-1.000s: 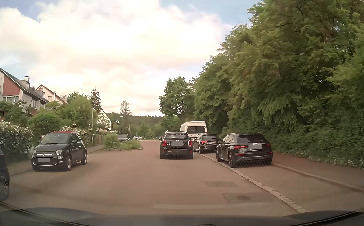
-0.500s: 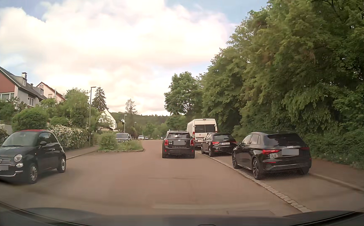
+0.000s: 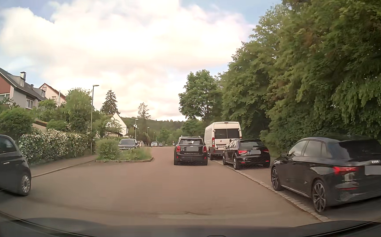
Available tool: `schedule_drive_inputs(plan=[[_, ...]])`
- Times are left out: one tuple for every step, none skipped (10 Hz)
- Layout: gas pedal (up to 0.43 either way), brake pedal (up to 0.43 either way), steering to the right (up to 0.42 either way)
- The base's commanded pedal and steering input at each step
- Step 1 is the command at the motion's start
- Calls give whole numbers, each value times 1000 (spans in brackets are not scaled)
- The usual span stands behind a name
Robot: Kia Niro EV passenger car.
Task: Follow the waypoints while adhering to traffic rules and regulations
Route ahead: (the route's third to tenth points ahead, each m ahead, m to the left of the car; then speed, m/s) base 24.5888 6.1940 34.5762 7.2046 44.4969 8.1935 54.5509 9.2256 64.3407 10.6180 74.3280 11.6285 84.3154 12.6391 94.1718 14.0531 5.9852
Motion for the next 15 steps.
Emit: schedule_drive_inputs(plan=[[59,0,-34],[59,0,-32],[59,0,-30],[59,0,-31],[59,0,-30],[59,0,-30],[59,0,-30],[67,0,-31],[67,0,-31],[67,0,-31],[67,0,-31],[67,0,-31],[67,0,-28],[67,0,-24],[67,0,-21]])
